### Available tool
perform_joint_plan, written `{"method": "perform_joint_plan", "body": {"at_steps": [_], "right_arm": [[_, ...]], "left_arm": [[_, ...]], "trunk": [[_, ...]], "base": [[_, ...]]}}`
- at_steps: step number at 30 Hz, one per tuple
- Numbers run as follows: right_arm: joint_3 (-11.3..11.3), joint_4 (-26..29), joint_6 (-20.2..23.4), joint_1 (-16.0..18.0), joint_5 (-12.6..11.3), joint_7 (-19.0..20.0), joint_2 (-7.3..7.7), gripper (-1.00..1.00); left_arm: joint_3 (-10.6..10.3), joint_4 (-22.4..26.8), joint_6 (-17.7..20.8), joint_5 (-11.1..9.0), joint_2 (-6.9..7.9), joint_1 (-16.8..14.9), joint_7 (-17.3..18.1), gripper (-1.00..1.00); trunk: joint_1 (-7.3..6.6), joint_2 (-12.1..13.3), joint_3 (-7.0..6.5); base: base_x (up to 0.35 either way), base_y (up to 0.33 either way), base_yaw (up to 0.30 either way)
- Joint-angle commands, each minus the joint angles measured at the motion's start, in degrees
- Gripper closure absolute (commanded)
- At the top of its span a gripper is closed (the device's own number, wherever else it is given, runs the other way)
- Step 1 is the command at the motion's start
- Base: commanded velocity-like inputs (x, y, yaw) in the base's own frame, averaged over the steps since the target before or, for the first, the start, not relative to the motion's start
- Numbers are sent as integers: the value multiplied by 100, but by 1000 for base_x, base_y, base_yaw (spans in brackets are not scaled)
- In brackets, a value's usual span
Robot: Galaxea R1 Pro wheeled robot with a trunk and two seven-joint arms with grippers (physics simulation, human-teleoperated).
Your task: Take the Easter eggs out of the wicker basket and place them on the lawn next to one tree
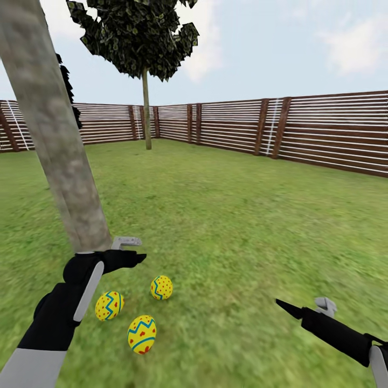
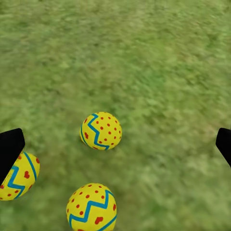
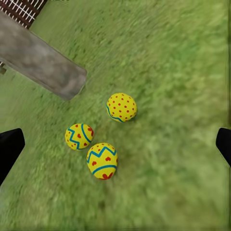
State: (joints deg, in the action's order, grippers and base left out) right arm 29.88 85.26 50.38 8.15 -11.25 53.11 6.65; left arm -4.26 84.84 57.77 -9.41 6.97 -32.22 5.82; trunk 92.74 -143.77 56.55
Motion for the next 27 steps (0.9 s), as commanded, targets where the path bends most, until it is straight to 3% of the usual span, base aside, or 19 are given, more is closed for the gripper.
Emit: {"method": "perform_joint_plan", "body": {"at_steps": [1, 6, 10, 20, 27], "right_arm": [[25, 0, 22, -27, 12, 14, 43, -100], [121, 0, 17, -125, 77, 11, 178, -100], [456, 0, 28, -219, 92, 38, 335, -100], [1071, 1, 17, -672, 108, 50, 389, -100], [1170, 0, 16, -772, 111, 39, 373, -100]], "left_arm": [[-5, -5, 23, -17, 21, 6, -2, -100], [-4, -17, 13, -18, 44, 170, 4, -100], [-1, -24, -2, -17, 62, 226, 6, -100], [-4, -32, 16, -22, 229, 316, 13, -100], [-5, -36, 30, -11, 349, 321, 9, -100]], "trunk": [[-4, -1, -17], [-16, 6, -128], [-27, 12, -217], [-53, 25, -438], [-71, 34, -593]], "base": [[0, 0, 0], [0, 0, 0], [0, 0, 0], [0, 0, 0], [0, 0, 0]]}}
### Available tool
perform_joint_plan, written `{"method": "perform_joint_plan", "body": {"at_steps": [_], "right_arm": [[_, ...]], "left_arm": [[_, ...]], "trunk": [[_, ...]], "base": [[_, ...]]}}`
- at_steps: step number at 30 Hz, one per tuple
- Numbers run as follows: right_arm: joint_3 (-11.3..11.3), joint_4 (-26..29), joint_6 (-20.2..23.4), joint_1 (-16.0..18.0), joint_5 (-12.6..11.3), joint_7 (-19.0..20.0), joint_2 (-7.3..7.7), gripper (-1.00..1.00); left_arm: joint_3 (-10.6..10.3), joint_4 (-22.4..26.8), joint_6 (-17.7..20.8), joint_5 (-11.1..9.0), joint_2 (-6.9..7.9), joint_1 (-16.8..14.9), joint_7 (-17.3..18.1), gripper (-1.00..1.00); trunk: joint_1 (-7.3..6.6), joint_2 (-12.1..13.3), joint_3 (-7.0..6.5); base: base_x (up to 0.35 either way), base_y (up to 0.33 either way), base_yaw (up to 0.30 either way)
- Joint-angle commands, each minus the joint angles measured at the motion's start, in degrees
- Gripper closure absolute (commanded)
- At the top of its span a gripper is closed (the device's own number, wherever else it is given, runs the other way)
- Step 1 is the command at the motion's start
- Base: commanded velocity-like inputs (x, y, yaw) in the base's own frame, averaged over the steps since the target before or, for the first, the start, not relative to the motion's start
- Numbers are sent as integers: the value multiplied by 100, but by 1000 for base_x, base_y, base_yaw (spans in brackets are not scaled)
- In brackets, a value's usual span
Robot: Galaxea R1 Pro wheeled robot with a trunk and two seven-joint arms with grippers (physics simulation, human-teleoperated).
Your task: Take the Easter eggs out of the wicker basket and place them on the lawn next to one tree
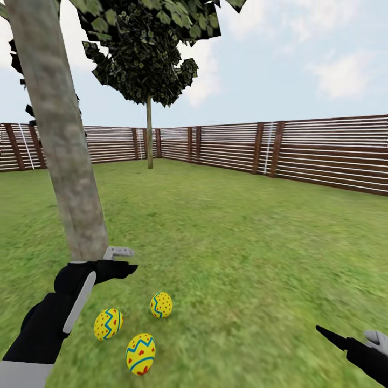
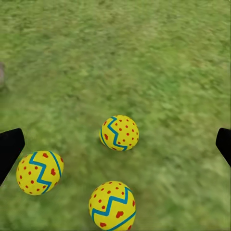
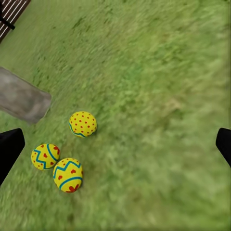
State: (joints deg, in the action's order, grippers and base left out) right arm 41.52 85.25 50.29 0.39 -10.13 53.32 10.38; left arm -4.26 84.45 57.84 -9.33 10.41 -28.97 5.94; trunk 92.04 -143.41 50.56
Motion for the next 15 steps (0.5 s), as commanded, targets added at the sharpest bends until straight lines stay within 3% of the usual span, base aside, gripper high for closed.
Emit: {"method": "perform_joint_plan", "body": {"at_steps": [1, 9, 15], "right_arm": [[11, -1, 25, -2, -2, 8, -8, -100], [19, -147, 22, -81, -3, -19, -31, -100], [22, -479, -15, -90, 148, -29, 1, -100]], "left_arm": [[-5, 3, 24, -18, 51, -4, -4, -100], [-7, -28, 25, -12, 231, 20, -1, -100], [-15, -304, -21, -13, 260, 35, 0, -100]], "trunk": [[-4, -1, -17], [-24, 10, -194], [-59, 57, -323]], "base": [[0, 0, 0], [0, 0, 0], [0, 0, 0]]}}
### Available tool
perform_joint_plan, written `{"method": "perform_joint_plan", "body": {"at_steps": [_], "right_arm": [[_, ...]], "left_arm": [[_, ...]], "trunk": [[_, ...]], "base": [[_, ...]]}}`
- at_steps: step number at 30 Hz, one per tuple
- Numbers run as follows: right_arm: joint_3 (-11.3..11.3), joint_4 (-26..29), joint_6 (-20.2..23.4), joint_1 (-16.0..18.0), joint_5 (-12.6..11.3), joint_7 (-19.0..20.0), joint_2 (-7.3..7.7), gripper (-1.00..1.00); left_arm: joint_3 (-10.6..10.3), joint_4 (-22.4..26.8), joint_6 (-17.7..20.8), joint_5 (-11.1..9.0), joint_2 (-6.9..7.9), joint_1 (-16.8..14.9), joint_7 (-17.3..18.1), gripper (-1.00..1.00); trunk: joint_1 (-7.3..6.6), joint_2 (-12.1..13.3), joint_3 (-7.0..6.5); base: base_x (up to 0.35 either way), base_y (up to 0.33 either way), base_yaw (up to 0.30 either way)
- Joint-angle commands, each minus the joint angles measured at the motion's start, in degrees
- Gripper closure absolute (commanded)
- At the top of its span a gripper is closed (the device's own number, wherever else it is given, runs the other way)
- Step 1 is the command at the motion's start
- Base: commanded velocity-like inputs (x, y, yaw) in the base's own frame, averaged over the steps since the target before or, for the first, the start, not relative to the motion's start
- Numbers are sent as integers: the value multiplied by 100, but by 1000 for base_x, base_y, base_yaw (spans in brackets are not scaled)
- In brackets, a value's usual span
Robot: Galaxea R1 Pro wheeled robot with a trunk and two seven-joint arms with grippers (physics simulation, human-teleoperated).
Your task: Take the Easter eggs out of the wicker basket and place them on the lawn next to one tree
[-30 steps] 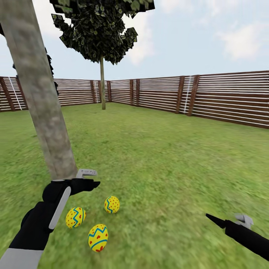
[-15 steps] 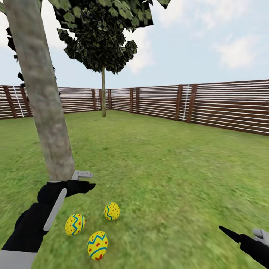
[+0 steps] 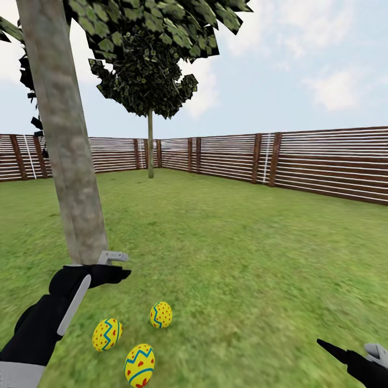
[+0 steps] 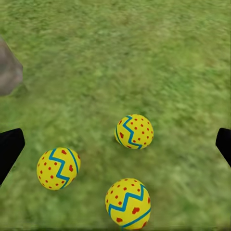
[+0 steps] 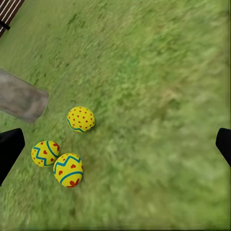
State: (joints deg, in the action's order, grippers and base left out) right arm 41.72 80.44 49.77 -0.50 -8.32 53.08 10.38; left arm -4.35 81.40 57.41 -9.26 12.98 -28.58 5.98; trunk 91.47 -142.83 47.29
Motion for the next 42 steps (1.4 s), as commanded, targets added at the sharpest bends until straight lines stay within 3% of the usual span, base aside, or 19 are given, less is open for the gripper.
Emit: {"method": "perform_joint_plan", "body": {"at_steps": [1, 7, 11, 16, 26, 35, 42], "right_arm": [[2, -41, -6, -1, -19, -6, 5, -100], [-9, -483, -512, -2, 17, -8, 15, -100], [-17, -718, -634, -2, 34, -14, 22, -100], [-17, -978, -1212, -2, 18, -4, 23, -100], [-15, -1159, -1373, -2, 23, -7, -13, -100], [-15, -1271, -1403, -2, 232, -8, -50, -100], [-9, -1710, -2034, -2, 252, -14, -48, -100]], "left_arm": [[-6, -57, 14, -23, 4, -5, -5, -100], [-5, -610, -175, -26, 6, -4, -16, -100], [-4, -1053, -565, -24, 8, -2, -17, -100], [-3, -1455, -994, -25, 11, 43, -18, -100], [2, -1584, -1383, -32, 162, 306, -24, -100], [4, -1717, -1790, -36, 189, 537, -282, -100], [4, -2124, -2253, -33, 242, 554, -329, -100]], "trunk": [[-24, 39, -13], [-155, 279, -121], [-243, 440, -193], [-353, 640, -282], [-573, 1041, -462], [-770, 1402, -624], [-924, 1683, -749]], "base": [[0, 0, 0], [0, 0, 0], [0, 0, 0], [0, 0, 0], [0, 0, 0], [0, 0, 0], [0, 0, 0]]}}
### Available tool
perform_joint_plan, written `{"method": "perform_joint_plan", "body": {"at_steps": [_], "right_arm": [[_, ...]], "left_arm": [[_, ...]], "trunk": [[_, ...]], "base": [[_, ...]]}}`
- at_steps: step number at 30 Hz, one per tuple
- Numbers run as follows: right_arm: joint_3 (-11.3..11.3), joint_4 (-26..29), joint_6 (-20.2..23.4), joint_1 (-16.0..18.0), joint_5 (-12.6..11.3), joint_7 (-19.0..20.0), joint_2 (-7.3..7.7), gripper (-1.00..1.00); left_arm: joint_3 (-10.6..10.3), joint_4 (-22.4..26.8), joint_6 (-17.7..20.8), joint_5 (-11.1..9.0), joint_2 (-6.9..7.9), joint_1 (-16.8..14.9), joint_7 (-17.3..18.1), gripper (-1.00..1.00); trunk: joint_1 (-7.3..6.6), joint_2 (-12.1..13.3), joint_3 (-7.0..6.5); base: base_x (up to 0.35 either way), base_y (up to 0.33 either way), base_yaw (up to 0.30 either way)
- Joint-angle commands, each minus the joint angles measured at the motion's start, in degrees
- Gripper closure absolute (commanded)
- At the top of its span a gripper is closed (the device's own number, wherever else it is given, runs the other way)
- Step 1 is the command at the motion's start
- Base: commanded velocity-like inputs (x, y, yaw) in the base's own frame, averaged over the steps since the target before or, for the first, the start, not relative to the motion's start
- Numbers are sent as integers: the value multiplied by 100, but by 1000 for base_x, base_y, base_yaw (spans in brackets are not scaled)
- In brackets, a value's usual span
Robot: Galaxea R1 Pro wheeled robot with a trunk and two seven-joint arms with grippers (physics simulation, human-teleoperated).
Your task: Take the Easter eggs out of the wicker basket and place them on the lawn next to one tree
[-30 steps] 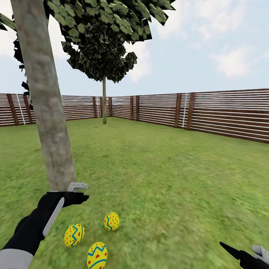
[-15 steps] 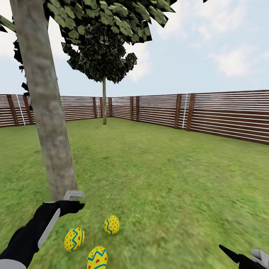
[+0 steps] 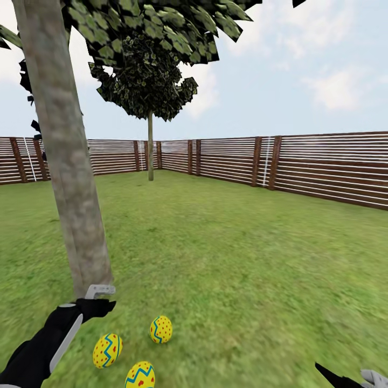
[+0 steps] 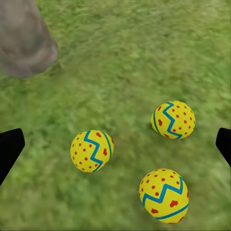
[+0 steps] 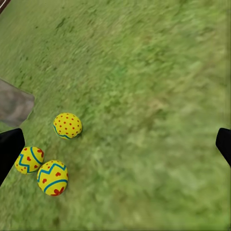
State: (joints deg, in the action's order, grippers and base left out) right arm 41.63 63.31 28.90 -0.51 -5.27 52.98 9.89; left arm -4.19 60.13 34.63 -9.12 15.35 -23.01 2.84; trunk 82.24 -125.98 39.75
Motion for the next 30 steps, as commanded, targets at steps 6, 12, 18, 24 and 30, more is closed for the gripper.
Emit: {"method": "perform_joint_plan", "body": {"at_steps": [6, 12, 18, 24, 30], "right_arm": [[7, -348, -234, -2, -45, -6, 34, -100], [16, -824, -639, -2, -44, -13, 65, -100], [20, -1402, -1277, -2, -44, -15, 79, -100], [25, -1885, -1910, -116, -44, -23, 95, -100], [21, -2070, -2234, -188, -44, -458, 85, -100]], "left_arm": [[-11, -398, -397, -46, 11, -2, -49, -100], [-11, -797, -802, -46, 45, -2, -164, -100], [-11, -1324, -1319, -46, 80, -2, -252, -100], [-11, -1904, -1909, -46, 96, -2, -266, -100], [-18, -2388, -2406, -46, 99, -2, -274, -100]], "trunk": [[-133, 239, -103], [-265, 480, -211], [-397, 721, -318], [-528, 961, -426], [-660, 1202, -534]], "base": [[0, 0, 0], [0, 0, 0], [0, 0, 0], [0, 0, 0], [0, 0, 0]]}}
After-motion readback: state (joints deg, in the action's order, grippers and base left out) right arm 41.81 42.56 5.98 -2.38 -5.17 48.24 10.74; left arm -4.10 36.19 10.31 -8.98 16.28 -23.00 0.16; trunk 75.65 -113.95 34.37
